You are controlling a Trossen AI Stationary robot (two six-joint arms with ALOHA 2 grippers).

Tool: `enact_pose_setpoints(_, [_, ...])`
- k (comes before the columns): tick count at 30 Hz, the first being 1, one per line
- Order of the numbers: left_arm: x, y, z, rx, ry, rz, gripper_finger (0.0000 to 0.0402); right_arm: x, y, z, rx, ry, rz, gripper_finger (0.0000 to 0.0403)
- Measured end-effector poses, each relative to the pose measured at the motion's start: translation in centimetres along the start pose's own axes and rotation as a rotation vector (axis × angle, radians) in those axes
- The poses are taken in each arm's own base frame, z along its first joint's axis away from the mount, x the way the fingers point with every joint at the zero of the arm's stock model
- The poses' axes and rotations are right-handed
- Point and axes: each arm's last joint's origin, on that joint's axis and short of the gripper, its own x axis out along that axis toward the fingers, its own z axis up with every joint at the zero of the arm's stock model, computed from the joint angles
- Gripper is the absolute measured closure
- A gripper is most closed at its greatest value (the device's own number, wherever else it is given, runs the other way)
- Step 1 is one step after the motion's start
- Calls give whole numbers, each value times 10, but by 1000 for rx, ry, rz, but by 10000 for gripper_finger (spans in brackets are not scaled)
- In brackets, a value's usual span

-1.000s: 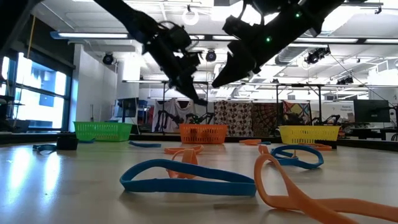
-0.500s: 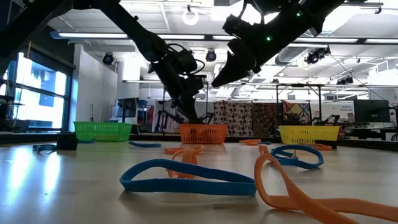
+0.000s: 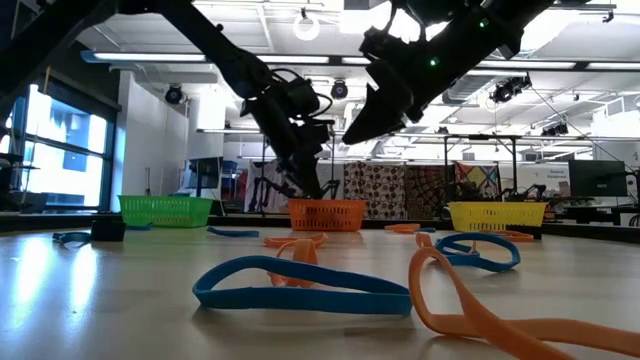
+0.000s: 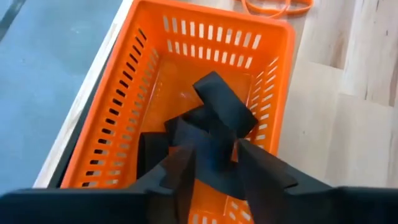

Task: Sort rubber bands into baskets
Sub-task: Put the black rubber band into the orange bin, then put the orange rubber band into the green bin

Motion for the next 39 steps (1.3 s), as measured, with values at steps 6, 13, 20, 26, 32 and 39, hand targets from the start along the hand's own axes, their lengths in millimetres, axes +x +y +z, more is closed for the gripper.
enact_pose_setpoints(6, [-13, -2, -1, 7, -68, 19, 240, 0, 0, 0, 29, 4, -1, 278])
enact_pose_setpoints(13, [-37, -15, -13, 23, -239, 47, 229, -3, -4, 9, 1, 49, -96, 237])
enact_pose_setpoints(20, [-76, -36, -27, 26, -458, 69, 229, -9, -20, 27, -31, 147, -203, 229])
enact_pose_setpoints(26, [-99, -62, -56, 26, -658, 54, 229, 3, -61, 21, 26, 273, -184, 229])
enact_pose_setpoints(32, [-107, -85, -89, 16, -757, 3, 229, 15, -110, 6, 39, 342, -116, 229])
enact_pose_setpoints(39, [-112, -109, -111, 27, -774, -75, 229, 24, -153, -15, -73, 403, -96, 246])
